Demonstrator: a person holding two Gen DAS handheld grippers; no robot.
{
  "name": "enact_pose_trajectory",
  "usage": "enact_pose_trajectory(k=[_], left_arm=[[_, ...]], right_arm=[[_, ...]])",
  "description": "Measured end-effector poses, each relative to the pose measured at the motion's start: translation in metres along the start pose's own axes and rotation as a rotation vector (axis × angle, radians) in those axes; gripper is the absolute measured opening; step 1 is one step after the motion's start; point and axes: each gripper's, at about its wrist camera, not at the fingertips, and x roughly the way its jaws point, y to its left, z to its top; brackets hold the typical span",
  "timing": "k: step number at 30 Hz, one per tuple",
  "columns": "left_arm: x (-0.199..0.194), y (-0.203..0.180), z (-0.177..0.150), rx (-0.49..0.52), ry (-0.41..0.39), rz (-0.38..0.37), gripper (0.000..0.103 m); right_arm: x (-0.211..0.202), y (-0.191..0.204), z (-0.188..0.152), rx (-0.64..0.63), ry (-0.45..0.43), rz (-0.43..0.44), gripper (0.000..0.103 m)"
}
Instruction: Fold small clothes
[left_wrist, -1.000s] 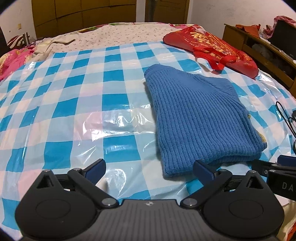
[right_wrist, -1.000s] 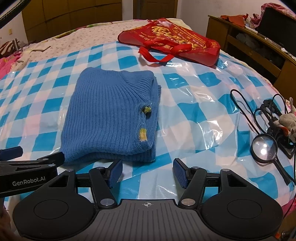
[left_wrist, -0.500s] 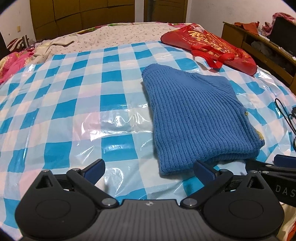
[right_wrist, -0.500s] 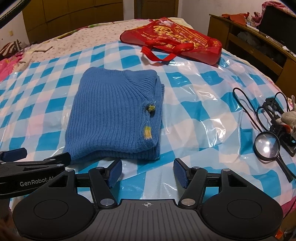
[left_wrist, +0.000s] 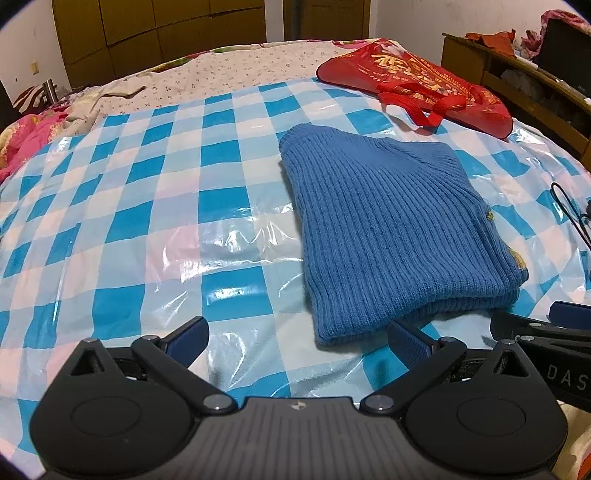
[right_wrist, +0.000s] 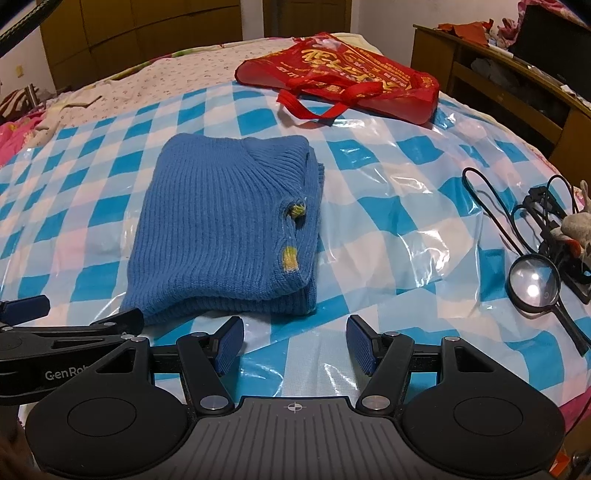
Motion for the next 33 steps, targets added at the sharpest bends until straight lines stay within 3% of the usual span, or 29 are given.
enact_pose_trajectory(k=[33], left_arm=[[-0.0030,-0.0032,0.0004,-0.001,-0.001,-0.002,0.103]], right_arm=[[-0.0005,-0.0039,0.0007,0.002,-0.002,-0.001,0.062]])
